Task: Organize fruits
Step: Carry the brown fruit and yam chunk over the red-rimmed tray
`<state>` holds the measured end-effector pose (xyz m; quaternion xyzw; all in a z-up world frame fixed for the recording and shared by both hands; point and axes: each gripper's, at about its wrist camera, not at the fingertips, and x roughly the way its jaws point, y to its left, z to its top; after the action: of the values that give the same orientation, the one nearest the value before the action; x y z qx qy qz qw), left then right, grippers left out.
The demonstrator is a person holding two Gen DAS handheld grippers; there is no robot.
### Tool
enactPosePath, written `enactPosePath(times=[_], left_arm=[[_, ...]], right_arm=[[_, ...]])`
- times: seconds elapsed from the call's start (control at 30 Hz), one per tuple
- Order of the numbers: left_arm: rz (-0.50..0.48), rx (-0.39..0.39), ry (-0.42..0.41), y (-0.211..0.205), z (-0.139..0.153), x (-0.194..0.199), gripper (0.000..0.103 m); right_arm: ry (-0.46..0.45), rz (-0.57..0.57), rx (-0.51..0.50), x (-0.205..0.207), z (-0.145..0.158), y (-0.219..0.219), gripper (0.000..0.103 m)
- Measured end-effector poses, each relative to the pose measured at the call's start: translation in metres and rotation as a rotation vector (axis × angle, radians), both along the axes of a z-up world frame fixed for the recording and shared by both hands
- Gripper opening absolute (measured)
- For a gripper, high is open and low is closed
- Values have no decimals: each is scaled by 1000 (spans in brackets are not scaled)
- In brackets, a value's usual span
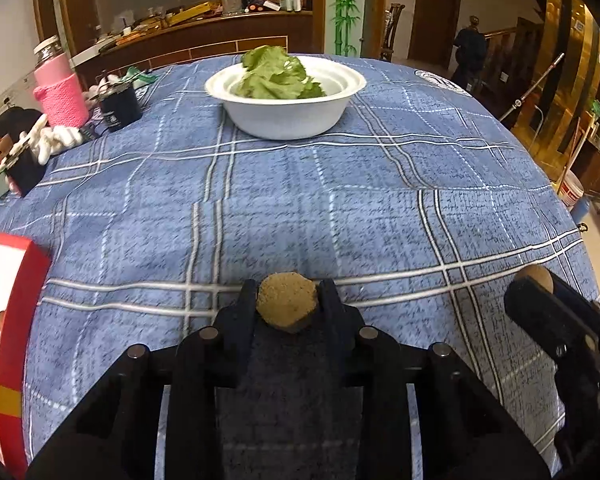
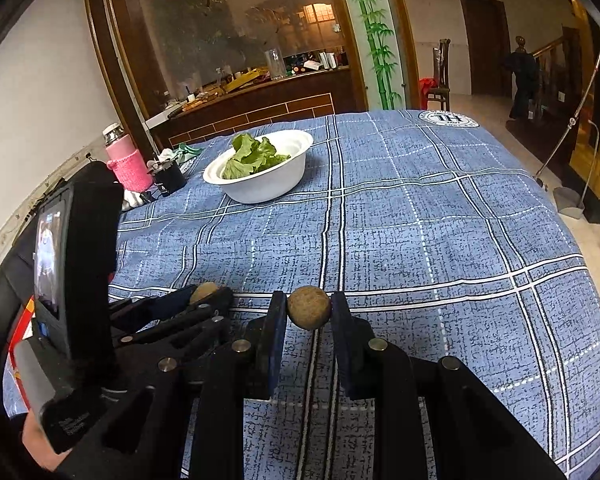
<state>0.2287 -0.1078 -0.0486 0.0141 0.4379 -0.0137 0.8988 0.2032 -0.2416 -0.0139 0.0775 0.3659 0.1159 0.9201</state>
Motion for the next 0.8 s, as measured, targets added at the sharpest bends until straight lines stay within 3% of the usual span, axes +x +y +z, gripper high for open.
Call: enactPosePath(times=[0.3, 0.8], left_arm=[[61, 32, -14, 35, 19, -50, 27], [191, -4, -64, 116, 53, -127, 28]], right_arm=[[14, 18, -49, -2, -2, 16, 23], [-21, 174, -89, -67, 23, 112, 23]])
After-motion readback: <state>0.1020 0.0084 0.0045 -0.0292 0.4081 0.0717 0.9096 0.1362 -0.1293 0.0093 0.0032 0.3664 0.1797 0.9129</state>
